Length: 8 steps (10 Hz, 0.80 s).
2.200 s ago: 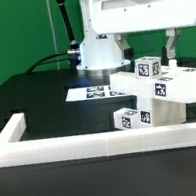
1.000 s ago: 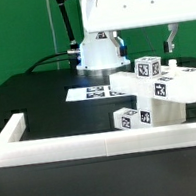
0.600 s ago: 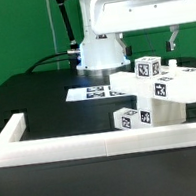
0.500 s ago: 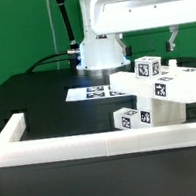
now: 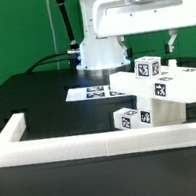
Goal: Assemble chair
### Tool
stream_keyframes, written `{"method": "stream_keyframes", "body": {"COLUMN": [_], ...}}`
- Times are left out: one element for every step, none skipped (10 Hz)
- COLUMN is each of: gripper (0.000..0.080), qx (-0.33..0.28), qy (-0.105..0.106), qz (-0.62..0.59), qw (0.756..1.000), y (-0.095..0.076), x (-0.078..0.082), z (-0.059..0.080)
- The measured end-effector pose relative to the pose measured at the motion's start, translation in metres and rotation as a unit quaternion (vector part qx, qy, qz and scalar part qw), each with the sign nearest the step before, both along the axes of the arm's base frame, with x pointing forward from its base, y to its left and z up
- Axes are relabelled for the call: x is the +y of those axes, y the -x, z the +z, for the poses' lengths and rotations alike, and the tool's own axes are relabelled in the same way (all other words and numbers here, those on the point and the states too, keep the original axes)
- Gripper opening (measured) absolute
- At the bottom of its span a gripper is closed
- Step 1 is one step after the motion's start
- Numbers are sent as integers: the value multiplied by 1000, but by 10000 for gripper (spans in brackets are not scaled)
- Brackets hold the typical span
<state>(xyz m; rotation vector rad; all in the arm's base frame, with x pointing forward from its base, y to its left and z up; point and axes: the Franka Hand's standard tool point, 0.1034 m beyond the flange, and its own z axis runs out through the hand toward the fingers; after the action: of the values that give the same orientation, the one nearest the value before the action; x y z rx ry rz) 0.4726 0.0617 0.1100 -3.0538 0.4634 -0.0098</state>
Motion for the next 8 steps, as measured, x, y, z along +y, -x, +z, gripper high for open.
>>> {"method": "stream_keyframes", "body": {"gripper": [649, 649, 649, 649, 649, 649, 649, 649], "qx": [0, 6, 8, 11, 15, 17, 17, 17], "qy": [0, 1, 1, 2, 2, 2, 2, 3], "qz": [0, 0, -1, -1, -3, -2, -3, -1], "qw": [1000, 1000, 1000, 1000, 1000, 1000, 1000, 1000], "y": [5, 14, 21, 26, 31, 33, 33, 33], "x": [0, -1, -3, -4, -2, -2, -2, -2], "z": [-2, -6, -9, -12, -14, -14, -15, -15]}}
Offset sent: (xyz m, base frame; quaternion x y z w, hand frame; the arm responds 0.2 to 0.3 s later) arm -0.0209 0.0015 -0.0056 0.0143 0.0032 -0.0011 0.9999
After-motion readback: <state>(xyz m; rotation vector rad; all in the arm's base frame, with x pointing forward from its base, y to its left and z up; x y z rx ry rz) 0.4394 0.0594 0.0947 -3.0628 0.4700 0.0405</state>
